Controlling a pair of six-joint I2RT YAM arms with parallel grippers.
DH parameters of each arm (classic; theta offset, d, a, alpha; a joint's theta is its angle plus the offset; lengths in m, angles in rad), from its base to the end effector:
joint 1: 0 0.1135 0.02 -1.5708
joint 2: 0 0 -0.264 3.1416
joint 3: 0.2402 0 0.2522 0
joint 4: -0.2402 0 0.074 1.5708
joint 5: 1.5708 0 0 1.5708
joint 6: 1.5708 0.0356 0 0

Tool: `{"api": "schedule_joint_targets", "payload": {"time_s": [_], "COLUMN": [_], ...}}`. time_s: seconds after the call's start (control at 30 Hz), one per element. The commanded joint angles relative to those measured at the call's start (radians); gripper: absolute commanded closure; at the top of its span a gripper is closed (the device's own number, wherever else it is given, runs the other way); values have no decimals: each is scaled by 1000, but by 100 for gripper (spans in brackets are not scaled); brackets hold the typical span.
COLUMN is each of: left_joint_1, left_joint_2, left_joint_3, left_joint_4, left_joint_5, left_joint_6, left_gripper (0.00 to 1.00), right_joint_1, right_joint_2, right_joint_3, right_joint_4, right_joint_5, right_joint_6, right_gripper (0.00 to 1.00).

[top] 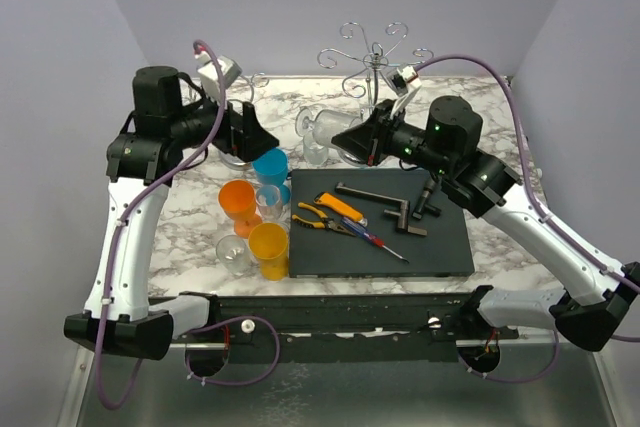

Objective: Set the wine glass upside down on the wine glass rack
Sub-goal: Turn the wine glass upside down at the wine rack.

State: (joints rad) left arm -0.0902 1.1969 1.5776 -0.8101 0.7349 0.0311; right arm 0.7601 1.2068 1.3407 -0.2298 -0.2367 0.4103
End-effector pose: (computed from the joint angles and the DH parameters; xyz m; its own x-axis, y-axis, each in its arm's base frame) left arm 0.2170 -0.0436 0.4642 -0.3935 0.0588 -0.9175 0.6866 0.6825 -0.2507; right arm 0.1891 0.1913 0.4420 -0.3983 0.1564 -0.9038 -0.7416 0.5249 0.4176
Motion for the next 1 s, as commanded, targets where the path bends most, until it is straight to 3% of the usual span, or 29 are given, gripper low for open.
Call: {"api": "schedule_joint_targets", "payload": {"time_s": [0.0,0.1,0.27,0.53,0.77,0.87,0.97], "left_joint_1": [-90,-151,-197,-231,-231,-230,-235], "left_joint_2": [-8,15,67,75,81,100,120], "left_joint_3": [-28,-20,13,-2,8,14,29], "left_joint_4": [-81,-80,-61,22,45,45,42], "left_joint_5": [100,65,-9,-143,-148,-119,-57], "left_joint_6": [17,29,75,96,91,106,116], "left_gripper": [2,5,24,25,25,39,64], "right_joint_1": [9,14,19,22,28,30,34], "right_joint_2": [17,28,35,33,21,23,33], "right_joint_3": [52,51,34,28,10,1,-4], "right_joint_4": [155,170,189,185,163,182,197], "right_joint_5": [-73,-77,-84,-101,-109,-119,-128], "right_joint_6": [37,44,60,71,77,90,99], "right_gripper": [100,99,99,99,99,100,99]}}
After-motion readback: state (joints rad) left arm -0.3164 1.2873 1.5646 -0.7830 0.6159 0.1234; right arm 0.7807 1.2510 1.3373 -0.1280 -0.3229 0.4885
